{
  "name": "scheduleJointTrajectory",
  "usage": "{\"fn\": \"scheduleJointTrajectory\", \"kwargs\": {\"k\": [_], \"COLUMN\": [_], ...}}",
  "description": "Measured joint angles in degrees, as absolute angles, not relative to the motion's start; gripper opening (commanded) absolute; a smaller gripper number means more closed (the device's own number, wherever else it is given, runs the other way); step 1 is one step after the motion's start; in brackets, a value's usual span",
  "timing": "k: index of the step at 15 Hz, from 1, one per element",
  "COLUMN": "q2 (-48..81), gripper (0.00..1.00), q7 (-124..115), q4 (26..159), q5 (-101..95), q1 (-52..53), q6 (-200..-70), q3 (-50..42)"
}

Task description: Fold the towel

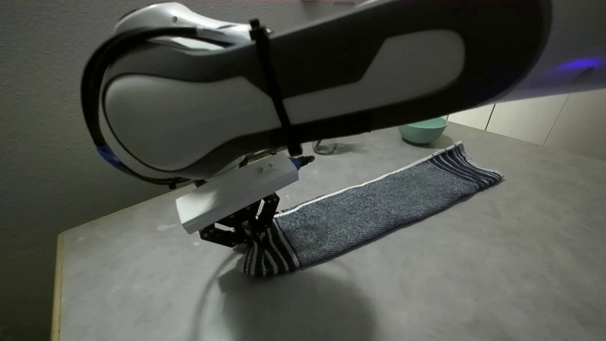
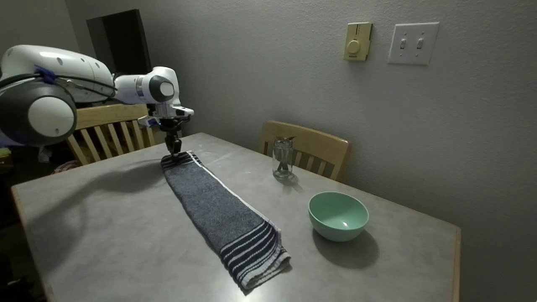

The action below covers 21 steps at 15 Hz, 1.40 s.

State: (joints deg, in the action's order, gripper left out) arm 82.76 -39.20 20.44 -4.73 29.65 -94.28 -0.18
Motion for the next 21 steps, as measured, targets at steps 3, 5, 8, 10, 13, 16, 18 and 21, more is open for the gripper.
{"fn": "scheduleJointTrajectory", "kwargs": {"k": [3, 5, 8, 10, 13, 16, 18, 21], "q2": [82.38, 82.07, 81.56, 81.06, 79.59, 77.45, 75.94, 74.23], "gripper": [0.02, 0.02, 0.02, 0.02, 0.02, 0.02, 0.02, 0.02], "q7": [-35.58, -33.11, -29.27, -26.82, -23.30, -21.24, -20.45, -18.59], "q4": [20.16, 20.16, 20.16, 20.09, 20.02, 19.92, 19.89, 19.88], "q5": [-5.85, -5.91, -5.96, -6.24, -6.41, -6.42, -6.43, -6.43], "q1": [29.95, 29.85, 29.57, 29.51, 29.44, 29.42, 29.35, 28.71], "q6": [-96.29, -96.76, -96.80, -96.80, -97.11, -98.23, -98.89, -99.35], "q3": [-0.58, -0.69, -0.76, -0.97, -1.03, -1.03, -1.04, -1.04]}}
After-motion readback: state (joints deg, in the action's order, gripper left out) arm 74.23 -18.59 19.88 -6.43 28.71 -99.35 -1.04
